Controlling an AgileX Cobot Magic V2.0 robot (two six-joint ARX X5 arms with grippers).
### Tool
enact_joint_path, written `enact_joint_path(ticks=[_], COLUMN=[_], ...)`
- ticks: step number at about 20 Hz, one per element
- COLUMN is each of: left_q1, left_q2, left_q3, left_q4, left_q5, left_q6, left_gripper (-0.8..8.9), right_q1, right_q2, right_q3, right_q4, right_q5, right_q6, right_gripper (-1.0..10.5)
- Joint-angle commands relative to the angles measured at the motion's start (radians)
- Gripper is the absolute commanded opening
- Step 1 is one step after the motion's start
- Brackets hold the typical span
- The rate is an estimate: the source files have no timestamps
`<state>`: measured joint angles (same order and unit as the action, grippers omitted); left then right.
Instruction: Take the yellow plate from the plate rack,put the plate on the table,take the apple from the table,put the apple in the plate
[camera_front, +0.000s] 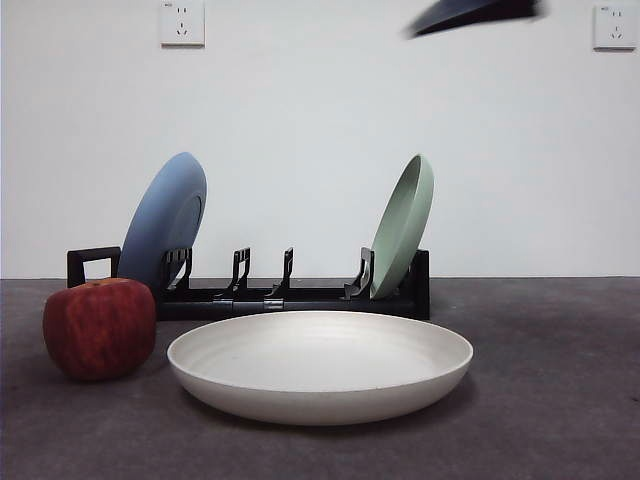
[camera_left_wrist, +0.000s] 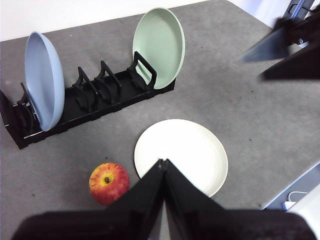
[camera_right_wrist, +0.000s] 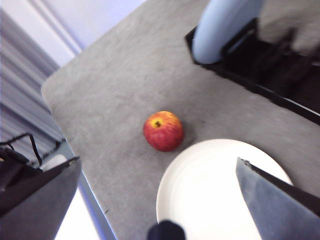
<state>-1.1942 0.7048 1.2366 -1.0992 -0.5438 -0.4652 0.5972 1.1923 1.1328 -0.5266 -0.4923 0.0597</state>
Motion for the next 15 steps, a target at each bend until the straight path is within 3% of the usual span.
enact_joint_path(ticks=[1,8,15], left_q1=[-0.003,-0.003,-0.003], left_q2=[-0.003,-0.01,-0.04], left_q3=[-0.002,-0.002,-0.002], left_q4=[-0.002,-0.018,-0.083], left_q5=[-0.008,-0.007,-0.007], left_q6=[-0.019,-0.019,-0.007], left_gripper=[-0.07,-0.07,-0.07], right_q1=[0.095,0.236,0.301], right_q2=[0.127,0.462,0.756], right_q3=[0.056,0.339,0.626], right_q4=[0.033,-0.035,-0.138], right_q5=[0.06,0.212,0.261], right_q6=[0.009,-0.05,-0.077], right_gripper=[5.8,6.4,6.4])
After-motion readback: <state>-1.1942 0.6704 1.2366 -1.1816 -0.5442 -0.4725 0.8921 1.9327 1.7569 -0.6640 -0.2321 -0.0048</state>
